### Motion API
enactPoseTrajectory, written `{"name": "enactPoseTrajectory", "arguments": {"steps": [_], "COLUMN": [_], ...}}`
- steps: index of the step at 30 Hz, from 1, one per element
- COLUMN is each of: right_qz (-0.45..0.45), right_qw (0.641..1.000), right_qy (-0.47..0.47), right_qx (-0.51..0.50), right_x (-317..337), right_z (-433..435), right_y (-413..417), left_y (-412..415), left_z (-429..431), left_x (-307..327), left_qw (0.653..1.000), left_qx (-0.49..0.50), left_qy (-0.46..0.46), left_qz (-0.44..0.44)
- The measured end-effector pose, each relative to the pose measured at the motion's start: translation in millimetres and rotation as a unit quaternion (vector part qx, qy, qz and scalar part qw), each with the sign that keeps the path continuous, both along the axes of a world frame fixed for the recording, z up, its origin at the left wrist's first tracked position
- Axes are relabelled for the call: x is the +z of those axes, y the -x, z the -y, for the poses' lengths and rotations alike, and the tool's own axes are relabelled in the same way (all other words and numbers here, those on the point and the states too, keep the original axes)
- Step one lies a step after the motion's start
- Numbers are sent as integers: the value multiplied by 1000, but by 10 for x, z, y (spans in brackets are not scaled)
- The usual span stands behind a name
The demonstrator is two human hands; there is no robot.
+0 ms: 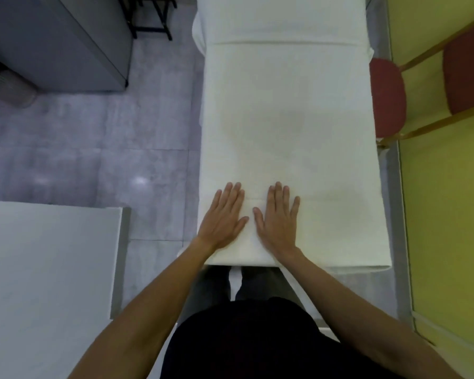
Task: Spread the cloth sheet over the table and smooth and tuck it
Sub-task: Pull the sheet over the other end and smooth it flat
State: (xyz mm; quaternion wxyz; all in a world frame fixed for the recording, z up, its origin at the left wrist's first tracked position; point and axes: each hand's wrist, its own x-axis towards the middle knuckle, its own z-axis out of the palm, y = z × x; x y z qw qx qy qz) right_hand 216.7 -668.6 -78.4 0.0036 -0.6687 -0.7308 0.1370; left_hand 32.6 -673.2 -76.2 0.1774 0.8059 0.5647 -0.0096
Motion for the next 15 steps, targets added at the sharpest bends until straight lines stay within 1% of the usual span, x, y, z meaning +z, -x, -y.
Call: {"name": "enactPoseTrajectory", "arguments": {"steps": [2,5,7,9,11,13,15], "right_qz": [15,35,47,46,37,25,8], "right_qw": [999,992,979,955,933,921,912], "right_qy": [-1,-21,-18,-13,-21,-27,-21], "right_qx": [-37,-121,-200,-293,-357,-387,-410], "right_x": [-37,-100,-103,-75,-14,73,92], "right_z": [98,157,125,113,116,133,156], "right_y": [8,-151,-192,-135,72,456,922], "left_y": [106,404,607,814,996,1059,987], "left_z": [4,-65,-162,-259,-422,-651,-847], "left_x": [-60,-77,-68,-75,-82,-20,41], "left_qw": [999,995,991,991,994,994,984], "left_qx": [-35,-98,-133,-133,-109,-109,-180], "left_qy": [7,-15,-21,-9,-2,11,10], "left_qz": [-6,-19,-13,-21,-31,-20,6]}}
